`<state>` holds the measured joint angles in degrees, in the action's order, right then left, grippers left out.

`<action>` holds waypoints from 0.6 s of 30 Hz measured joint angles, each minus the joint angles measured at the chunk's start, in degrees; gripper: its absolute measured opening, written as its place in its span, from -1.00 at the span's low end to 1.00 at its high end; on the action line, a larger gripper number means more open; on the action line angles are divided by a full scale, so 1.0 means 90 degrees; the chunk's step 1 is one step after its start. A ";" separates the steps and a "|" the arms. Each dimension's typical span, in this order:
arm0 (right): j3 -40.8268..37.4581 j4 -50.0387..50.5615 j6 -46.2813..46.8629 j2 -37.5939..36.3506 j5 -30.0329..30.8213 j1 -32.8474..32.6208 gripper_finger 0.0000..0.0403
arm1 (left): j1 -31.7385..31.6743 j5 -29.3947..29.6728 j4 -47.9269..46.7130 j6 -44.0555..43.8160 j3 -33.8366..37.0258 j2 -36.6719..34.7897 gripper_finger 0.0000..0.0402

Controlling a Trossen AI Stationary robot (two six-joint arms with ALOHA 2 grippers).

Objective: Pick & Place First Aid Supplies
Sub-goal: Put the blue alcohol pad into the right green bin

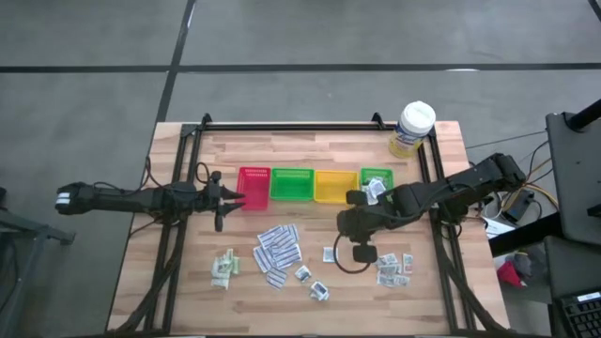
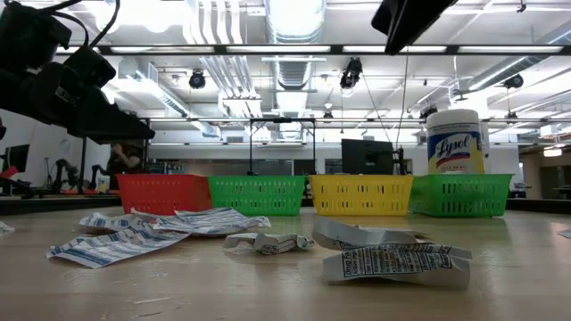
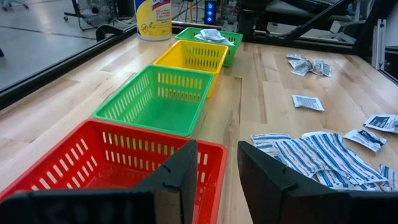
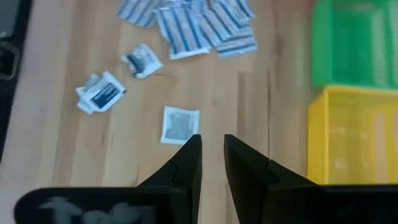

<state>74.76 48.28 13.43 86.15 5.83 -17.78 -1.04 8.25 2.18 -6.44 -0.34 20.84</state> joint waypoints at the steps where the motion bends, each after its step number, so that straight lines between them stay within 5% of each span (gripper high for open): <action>1: 0.0000 -0.0015 -0.0185 0.0000 -0.0097 0.0000 -0.67 | 0.0002 0.0000 -0.0002 0.0000 0.0000 0.0000 -0.44; 18: -0.0022 -0.0366 -0.2521 0.1259 -0.0555 -0.0010 -0.70 | 0.0000 0.0005 -0.0032 0.0002 0.0000 0.0000 -0.44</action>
<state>74.56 44.99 -9.26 97.48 0.83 -17.87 -1.04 8.29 1.89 -6.42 -0.34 20.84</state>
